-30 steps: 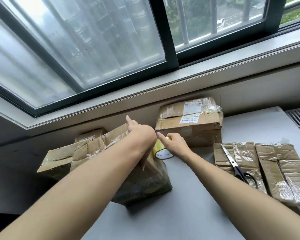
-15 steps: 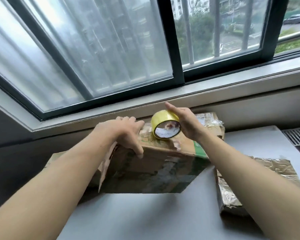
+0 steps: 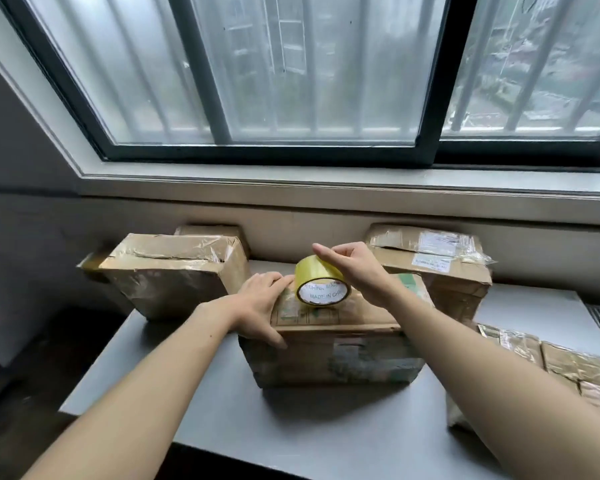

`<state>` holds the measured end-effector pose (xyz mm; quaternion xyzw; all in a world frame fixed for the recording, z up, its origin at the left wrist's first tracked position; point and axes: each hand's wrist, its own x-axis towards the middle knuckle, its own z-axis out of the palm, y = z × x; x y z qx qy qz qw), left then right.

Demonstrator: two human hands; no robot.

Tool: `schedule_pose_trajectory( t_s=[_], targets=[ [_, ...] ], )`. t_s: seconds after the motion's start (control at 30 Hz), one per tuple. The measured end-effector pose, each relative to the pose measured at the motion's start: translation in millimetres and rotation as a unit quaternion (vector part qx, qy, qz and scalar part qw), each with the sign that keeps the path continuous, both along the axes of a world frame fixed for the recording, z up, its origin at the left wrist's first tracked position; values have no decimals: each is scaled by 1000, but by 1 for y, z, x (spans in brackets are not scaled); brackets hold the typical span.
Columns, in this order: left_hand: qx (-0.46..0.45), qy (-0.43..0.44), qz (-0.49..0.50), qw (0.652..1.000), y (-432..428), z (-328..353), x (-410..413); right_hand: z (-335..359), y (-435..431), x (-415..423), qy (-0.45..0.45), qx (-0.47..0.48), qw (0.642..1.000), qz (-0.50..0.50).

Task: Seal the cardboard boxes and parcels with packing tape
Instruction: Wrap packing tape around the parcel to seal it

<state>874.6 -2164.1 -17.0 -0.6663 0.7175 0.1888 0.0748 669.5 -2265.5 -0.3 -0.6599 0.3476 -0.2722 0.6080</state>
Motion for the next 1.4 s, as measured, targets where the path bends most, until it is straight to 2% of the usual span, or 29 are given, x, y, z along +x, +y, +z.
schedule_pose_trajectory(
  t_s=[0.1, 0.2, 0.27, 0.33, 0.4, 0.53, 0.6, 0.63, 0.7, 0.73, 0.83, 0.93, 1.03, 1.17, 1.27, 1.33, 1.4],
  targets=[
    [-18, 17, -8, 1000, 10, -13, 22, -4, 9, 19, 16, -18, 1000, -19],
    [14, 31, 4, 999, 9, -4, 28, -3, 13, 30, 14, 2, 999, -32],
    [16, 101, 41, 994, 2, 2, 25, -4, 15, 33, 10, 18, 999, -37],
    [-35, 196, 97, 975, -5, 3, 19, -5, 16, 31, -3, 38, 998, -53],
    [-77, 230, 129, 961, -8, 0, 14, -8, 17, 30, -14, 57, 995, -79],
    [-8, 244, 103, 964, -10, -9, 22, -17, 15, 35, -31, 112, 986, -117],
    [7, 347, 131, 929, -9, -11, 28, -18, 14, 38, -42, 145, 981, -120],
    [11, 415, 185, 891, -9, -9, 28, -18, 13, 38, -40, 157, 980, -119],
    [-30, 474, 270, 837, -18, -9, 26, -17, 9, 36, -39, 154, 981, -108],
    [-75, 460, 283, 838, -25, -9, 22, -17, 8, 36, -34, 143, 984, -98],
    [-180, 324, 304, 878, -41, -22, 10, -18, 8, 35, -26, 119, 990, -77],
    [-216, 215, 303, 903, -42, -40, 0, -18, 11, 35, -14, 89, 993, -76],
    [-219, 89, 272, 933, -43, -51, -2, -8, 12, 41, 59, -38, 996, -48],
    [-251, 51, 253, 933, -47, -56, -2, 16, -4, 23, 215, -187, 958, -28],
    [-259, 31, 247, 933, -47, -59, -1, 26, -22, -13, 359, -265, 895, 13],
    [-251, 24, 249, 935, -47, -58, -2, 28, -25, -25, 391, -273, 878, 38],
    [-237, 22, 257, 937, -48, -51, -6, 23, -28, -33, 352, -263, 897, 42]
  ],
)
